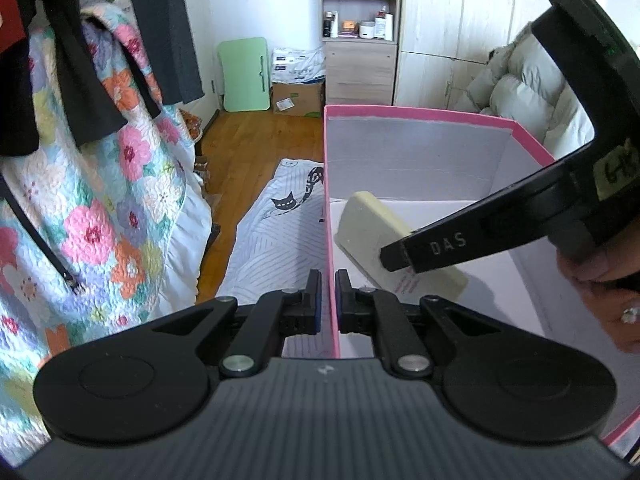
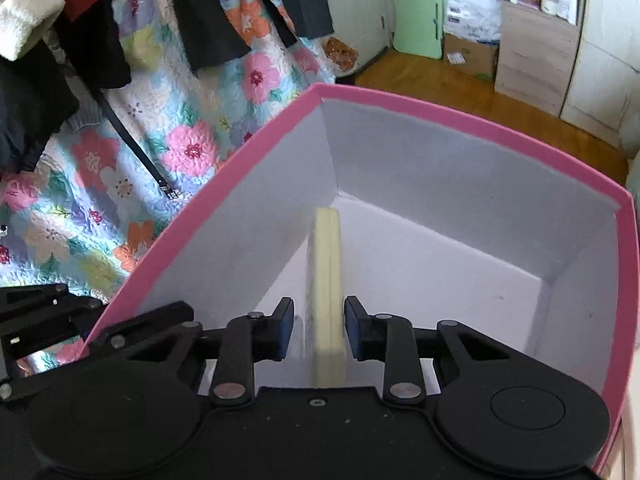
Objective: Organize rigid objects
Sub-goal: 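Carry the cream remote into the pink box and release it with the right gripper, then grasp the second cream remote on the table with the right gripper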
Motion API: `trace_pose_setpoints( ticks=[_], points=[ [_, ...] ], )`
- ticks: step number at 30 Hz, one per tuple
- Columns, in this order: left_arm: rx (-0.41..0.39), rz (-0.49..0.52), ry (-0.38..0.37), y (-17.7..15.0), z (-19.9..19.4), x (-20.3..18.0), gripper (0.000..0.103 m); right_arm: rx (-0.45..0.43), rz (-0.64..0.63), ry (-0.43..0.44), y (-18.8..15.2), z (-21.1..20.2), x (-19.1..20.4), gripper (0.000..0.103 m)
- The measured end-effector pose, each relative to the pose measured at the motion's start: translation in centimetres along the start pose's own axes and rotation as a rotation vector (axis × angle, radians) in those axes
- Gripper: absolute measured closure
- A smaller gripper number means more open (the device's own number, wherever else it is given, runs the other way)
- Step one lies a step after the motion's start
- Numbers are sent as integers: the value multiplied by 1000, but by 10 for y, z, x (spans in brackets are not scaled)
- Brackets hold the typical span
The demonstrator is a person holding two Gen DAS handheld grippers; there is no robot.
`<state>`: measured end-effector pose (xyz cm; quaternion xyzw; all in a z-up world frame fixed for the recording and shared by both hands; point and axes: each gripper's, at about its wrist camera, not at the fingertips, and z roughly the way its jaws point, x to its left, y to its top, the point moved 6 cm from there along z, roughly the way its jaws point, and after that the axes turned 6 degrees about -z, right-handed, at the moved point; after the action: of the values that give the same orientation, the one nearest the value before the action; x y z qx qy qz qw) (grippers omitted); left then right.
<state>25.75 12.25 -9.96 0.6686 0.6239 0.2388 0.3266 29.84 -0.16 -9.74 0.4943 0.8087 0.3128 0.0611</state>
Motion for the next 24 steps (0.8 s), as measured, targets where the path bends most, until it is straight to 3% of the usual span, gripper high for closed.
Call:
trace_pose_setpoints(
  ticks=[3, 8, 15, 20, 24],
  points=[
    [5, -41, -5, -1, 0, 0, 97, 15, 118, 130, 1, -1, -6, 69],
    [-5, -66, 16, -2, -1, -2, 96, -3, 116, 136, -1, -15, 1, 69],
    [-5, -73, 17, -1, 1, 1, 96, -111, 109, 156, -13, -77, -8, 69],
    [-6, -65, 24, -2, 0, 1, 95, -235, 100, 74, -37, -132, -38, 66],
    [-7, -46, 39, -3, 1, -1, 95, -235, 126, -108, -64, -158, -87, 65]
  ],
)
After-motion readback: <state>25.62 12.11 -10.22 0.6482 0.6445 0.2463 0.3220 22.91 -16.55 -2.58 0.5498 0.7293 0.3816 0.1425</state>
